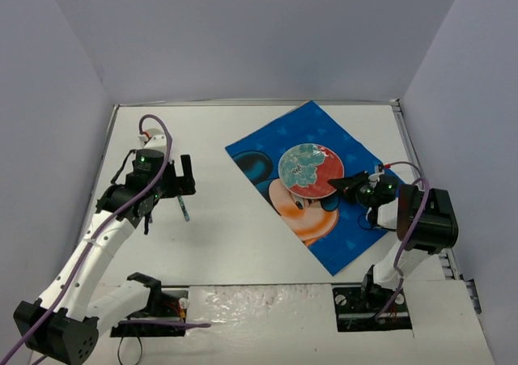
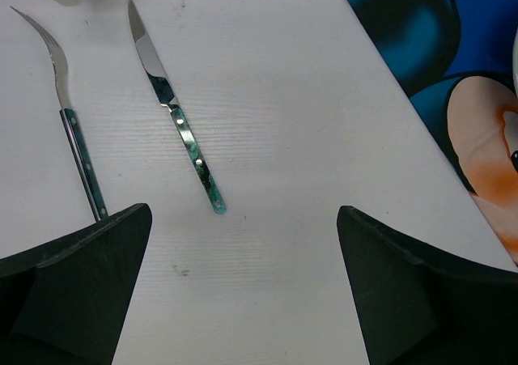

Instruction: Set the dinner table for one person

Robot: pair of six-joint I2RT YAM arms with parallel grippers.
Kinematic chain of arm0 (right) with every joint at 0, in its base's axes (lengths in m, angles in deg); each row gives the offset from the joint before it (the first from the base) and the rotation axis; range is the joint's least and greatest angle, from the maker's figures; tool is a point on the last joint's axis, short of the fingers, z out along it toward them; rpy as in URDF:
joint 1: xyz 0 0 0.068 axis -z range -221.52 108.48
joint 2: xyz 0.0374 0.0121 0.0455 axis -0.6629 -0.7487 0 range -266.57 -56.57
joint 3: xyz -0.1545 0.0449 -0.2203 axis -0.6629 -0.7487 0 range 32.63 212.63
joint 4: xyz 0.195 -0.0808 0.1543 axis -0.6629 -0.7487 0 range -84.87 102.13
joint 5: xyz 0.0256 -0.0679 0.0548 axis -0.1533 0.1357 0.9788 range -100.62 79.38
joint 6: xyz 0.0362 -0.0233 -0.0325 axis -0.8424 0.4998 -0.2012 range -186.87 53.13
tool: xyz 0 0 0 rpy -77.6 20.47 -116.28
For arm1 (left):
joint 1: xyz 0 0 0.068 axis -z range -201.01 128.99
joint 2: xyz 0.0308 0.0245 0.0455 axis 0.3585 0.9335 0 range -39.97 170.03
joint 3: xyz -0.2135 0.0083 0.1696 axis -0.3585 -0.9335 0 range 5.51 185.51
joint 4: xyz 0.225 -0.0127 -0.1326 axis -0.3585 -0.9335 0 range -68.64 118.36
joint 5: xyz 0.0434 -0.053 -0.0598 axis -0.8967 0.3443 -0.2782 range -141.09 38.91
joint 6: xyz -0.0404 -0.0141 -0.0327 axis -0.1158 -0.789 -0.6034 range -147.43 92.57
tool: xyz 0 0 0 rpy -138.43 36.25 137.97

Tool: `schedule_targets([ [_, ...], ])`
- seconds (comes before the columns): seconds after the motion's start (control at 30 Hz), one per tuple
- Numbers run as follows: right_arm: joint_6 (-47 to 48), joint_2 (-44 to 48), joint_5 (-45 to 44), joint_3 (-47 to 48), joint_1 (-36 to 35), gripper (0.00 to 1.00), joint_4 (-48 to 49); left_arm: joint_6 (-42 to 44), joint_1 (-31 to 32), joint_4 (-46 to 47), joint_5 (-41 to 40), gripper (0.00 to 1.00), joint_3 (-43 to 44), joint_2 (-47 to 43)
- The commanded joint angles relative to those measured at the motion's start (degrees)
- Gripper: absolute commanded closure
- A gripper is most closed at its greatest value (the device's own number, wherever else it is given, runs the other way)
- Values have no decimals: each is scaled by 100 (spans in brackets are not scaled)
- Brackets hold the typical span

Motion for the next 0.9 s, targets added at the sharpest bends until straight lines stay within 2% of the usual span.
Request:
schedule_targets([
  [0.0, -321, 52, 464, 431, 36, 100, 2320, 47, 15, 307, 7, 3, 117, -47],
  [0.87, 350, -604, 488, 699, 316, 100, 2165, 53, 15, 220, -46, 3, 111, -98],
])
